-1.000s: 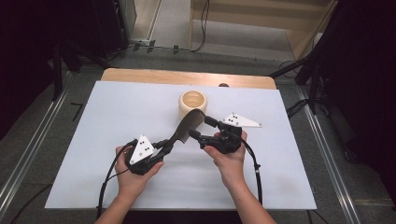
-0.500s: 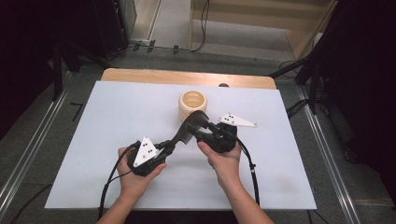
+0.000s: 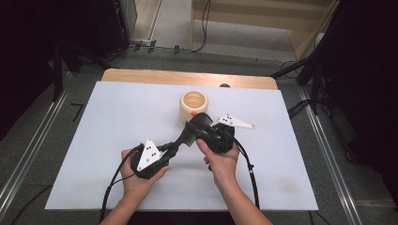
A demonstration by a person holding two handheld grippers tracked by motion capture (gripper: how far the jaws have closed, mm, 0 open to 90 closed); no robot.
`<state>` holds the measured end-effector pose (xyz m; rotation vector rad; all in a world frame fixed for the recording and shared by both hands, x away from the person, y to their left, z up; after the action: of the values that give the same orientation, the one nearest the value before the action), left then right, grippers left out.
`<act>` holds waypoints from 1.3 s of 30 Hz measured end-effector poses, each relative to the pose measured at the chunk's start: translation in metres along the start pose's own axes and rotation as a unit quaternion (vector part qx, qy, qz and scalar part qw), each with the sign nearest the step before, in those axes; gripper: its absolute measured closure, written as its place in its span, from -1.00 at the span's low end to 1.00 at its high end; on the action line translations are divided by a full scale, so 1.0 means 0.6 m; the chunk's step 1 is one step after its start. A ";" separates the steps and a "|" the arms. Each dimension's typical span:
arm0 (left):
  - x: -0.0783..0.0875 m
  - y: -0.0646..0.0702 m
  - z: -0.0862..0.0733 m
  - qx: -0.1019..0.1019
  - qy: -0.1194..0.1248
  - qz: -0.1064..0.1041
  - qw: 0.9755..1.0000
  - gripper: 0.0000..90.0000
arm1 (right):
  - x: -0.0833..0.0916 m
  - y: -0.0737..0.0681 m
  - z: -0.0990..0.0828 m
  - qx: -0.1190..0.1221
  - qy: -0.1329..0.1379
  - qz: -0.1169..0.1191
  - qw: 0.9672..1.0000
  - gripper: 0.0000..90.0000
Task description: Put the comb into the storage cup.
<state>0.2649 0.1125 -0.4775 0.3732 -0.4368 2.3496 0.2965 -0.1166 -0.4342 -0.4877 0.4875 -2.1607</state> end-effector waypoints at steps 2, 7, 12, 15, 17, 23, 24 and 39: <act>0.000 0.002 -0.001 0.000 0.001 0.001 1.000 0.60 | 0.000 0.002 -0.001 -0.006 0.004 0.001 1.000 0.48; -0.002 0.006 -0.001 -0.004 0.002 0.002 1.000 0.60 | 0.001 0.008 -0.005 -0.020 0.006 0.002 1.000 0.65; -0.004 0.004 -0.002 0.002 0.005 -0.015 1.000 0.59 | 0.008 0.012 -0.007 -0.063 0.028 0.051 0.996 0.84; -0.005 0.000 -0.004 0.024 0.013 -0.037 0.999 0.48 | 0.009 0.003 -0.005 -0.046 0.029 0.052 0.997 0.84; -0.004 -0.003 -0.004 0.033 0.011 -0.042 0.999 0.23 | 0.013 -0.001 -0.001 -0.024 0.036 0.049 0.998 0.84; 0.008 -0.025 -0.012 0.082 0.018 -0.029 0.996 -0.50 | 0.024 -0.004 0.008 0.006 0.036 0.045 0.998 0.84; 0.011 -0.030 -0.015 0.092 0.017 -0.028 0.995 -0.63 | 0.026 -0.004 0.009 0.013 0.035 0.045 0.998 0.84; 0.053 -0.080 -0.052 0.132 0.019 -0.003 0.991 -1.00 | 0.037 -0.007 0.019 0.053 0.044 0.044 0.997 0.84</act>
<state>0.2710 0.1772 -0.4834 0.4513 -0.1051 2.4100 0.2870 -0.1340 -0.4185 -0.3082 0.4312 -2.1161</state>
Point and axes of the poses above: each handheld gripper's, and its own axes: x roughly backward along the jaws, z roughly out of its top, y roughly to its right, the point moved 1 cm from there along -x, roughly forward along the jaws, and after that the axes turned 8 degrees about z, right-handed, at the moved point
